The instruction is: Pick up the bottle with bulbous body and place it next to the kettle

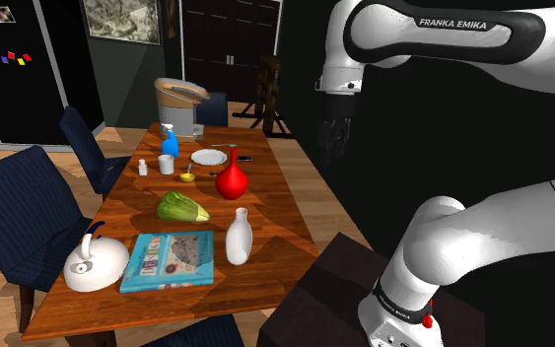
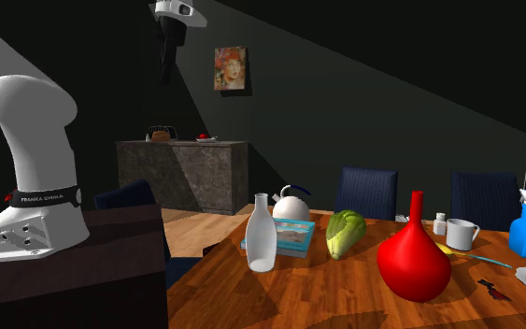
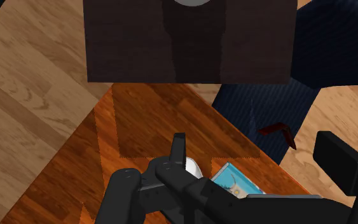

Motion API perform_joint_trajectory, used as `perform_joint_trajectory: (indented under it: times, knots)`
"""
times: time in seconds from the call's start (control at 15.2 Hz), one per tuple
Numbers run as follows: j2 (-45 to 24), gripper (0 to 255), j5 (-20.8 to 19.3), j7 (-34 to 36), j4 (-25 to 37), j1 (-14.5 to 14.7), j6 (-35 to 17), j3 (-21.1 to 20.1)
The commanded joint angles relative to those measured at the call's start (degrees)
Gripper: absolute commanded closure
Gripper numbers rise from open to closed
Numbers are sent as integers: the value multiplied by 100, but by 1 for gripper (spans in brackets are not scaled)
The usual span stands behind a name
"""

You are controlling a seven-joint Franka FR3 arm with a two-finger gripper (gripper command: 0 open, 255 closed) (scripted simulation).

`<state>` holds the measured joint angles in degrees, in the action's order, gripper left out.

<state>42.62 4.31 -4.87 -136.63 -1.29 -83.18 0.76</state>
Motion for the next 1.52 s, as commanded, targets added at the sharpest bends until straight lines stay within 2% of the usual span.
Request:
perform_joint_trajectory:
  times: [0.0,0.4,0.73,1.45]
  knots:
    - [0,0,0,0,0,0,0,0]
    - [-829,0,-27,-36,-339,15,-1272,-81]
    - [-1715,0,-59,-48,-388,22,-2293,-140]
    - [-4031,0,-219,10,252,21,-4158,-226]
